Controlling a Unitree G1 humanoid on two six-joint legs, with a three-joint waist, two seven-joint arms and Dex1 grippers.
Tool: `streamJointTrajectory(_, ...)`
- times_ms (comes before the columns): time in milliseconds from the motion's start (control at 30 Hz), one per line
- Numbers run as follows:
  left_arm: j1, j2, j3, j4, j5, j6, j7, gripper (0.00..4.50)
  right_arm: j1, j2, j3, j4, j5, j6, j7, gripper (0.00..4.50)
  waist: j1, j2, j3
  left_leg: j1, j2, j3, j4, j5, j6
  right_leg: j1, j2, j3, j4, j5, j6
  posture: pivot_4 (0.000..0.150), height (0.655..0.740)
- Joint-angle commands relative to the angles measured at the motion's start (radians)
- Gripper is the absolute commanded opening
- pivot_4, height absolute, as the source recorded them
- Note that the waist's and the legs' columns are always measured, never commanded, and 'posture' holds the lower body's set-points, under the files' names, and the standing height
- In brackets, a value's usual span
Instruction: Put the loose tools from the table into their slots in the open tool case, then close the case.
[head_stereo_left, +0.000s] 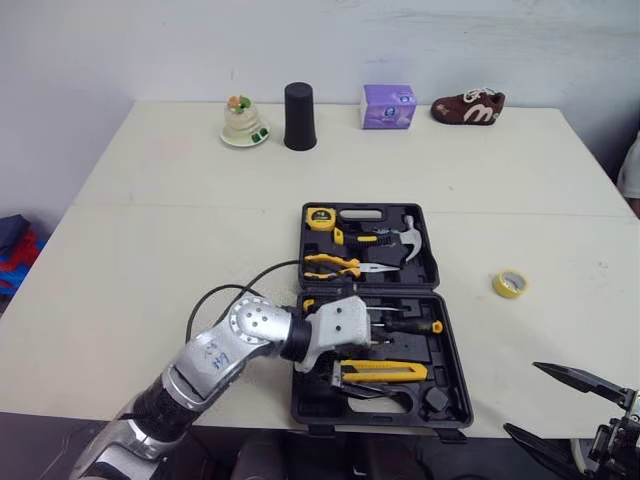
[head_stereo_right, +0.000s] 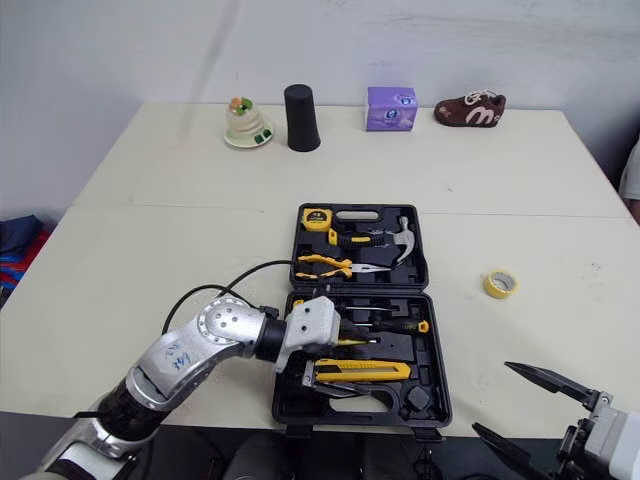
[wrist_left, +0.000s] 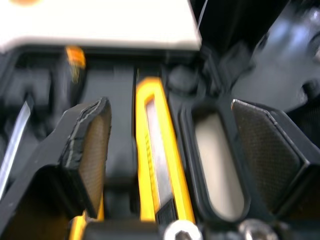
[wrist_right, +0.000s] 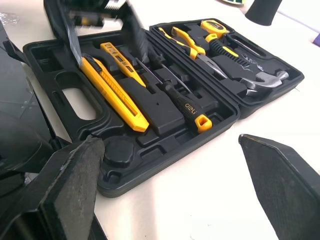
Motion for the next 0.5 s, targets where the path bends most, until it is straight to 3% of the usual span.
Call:
streamJointTrajectory(33,0.030,-0.008,0.069,0.057,-0.058,-0.124,-0.086,3.55,0.005,-0.004,0.001,-0.003,0.008,-0.017,-0.005,4.50,0.000,0.001,0.000,0.000,0.000,0.000,0.000,0.000,0.000,0.000,0.000,0.000,0.000,0.000,0.000,0.150,0.7400)
streamJointTrajectory(67,0.035,0.000,0.068,0.078,-0.059,-0.156,-0.121,3.29,0.004,-0.005,0.002,-0.004,0.008,-0.015,-0.007,4.50,0.001,0.001,0.000,0.000,0.000,0.000,0.000,0.000,0.000,0.000,0.000,-0.001,0.000,0.000,0.000,0.150,0.7400)
streamJointTrajectory(300,0.056,-0.001,0.007,0.205,0.047,-0.360,-0.205,0.19,0.003,-0.016,0.011,-0.011,0.006,0.004,-0.027,4.50,0.001,0.001,0.000,0.000,-0.001,0.000,0.000,0.000,0.001,0.000,-0.001,-0.001,0.000,0.001,0.001,0.150,0.7400)
streamJointTrajectory(500,0.081,-0.029,-0.033,0.248,0.135,-0.351,-0.138,0.08,-0.009,-0.017,0.030,0.008,-0.001,-0.004,-0.034,4.50,0.001,0.001,0.000,0.000,-0.001,0.000,0.000,-0.001,0.001,0.000,-0.001,-0.001,0.000,0.001,0.001,0.150,0.7400)
